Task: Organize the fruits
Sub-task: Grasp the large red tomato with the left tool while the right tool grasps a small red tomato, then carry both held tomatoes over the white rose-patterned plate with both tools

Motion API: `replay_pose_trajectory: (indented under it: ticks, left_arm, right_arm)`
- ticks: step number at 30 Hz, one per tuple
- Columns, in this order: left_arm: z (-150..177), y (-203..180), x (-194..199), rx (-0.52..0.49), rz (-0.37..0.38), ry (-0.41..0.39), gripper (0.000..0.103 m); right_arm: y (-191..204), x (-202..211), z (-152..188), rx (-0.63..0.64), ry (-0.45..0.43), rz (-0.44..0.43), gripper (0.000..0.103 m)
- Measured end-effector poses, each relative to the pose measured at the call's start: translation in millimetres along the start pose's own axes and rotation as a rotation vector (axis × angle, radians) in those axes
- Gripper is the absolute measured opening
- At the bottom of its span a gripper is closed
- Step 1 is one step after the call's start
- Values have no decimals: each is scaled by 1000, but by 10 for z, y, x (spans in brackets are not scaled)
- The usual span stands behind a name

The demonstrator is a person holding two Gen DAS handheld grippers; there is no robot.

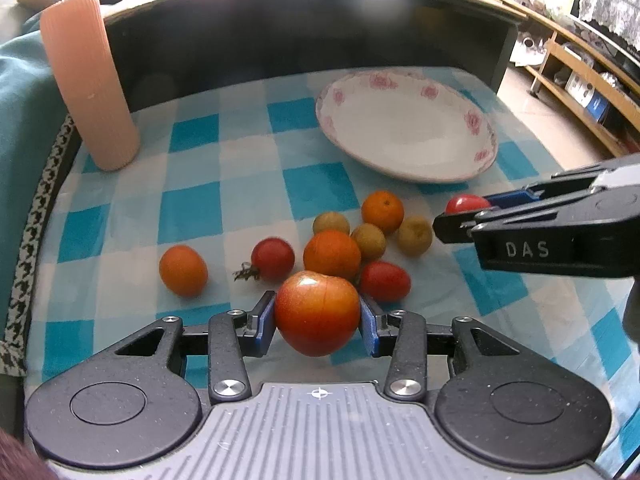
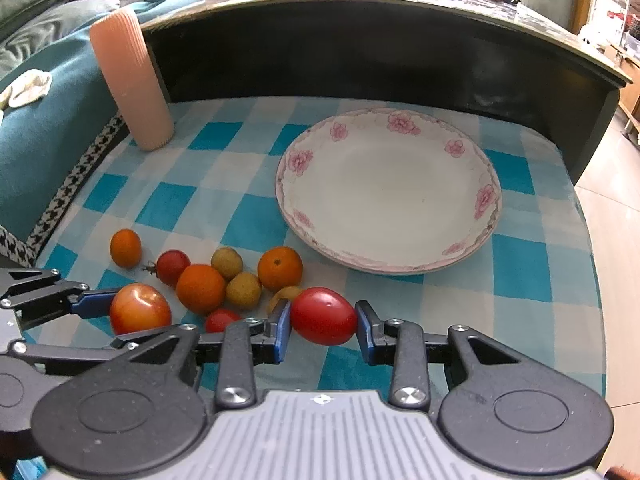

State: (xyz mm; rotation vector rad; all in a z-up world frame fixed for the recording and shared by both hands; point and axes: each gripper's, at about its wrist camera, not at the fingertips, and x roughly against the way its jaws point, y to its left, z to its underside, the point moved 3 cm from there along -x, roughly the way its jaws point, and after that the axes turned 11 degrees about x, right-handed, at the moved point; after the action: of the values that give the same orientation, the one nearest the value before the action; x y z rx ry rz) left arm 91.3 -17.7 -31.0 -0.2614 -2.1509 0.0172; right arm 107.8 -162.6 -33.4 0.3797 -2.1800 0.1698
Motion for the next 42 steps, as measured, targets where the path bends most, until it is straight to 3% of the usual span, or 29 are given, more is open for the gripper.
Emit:
replay_pose_trajectory:
  ticks: [9, 25, 42]
  left_arm:
    - [-180, -114, 21, 0, 18, -32, 51]
    - [-670, -404, -248, -19, 60, -54, 51]
    - [-860, -549, -588, -71, 48, -55, 51]
  right_arm:
    - [-81, 94, -69, -21, -38, 10, 48]
    - [-570, -46, -245, -121, -56, 81, 48]
    - [-770, -268, -249, -89, -64, 86, 48]
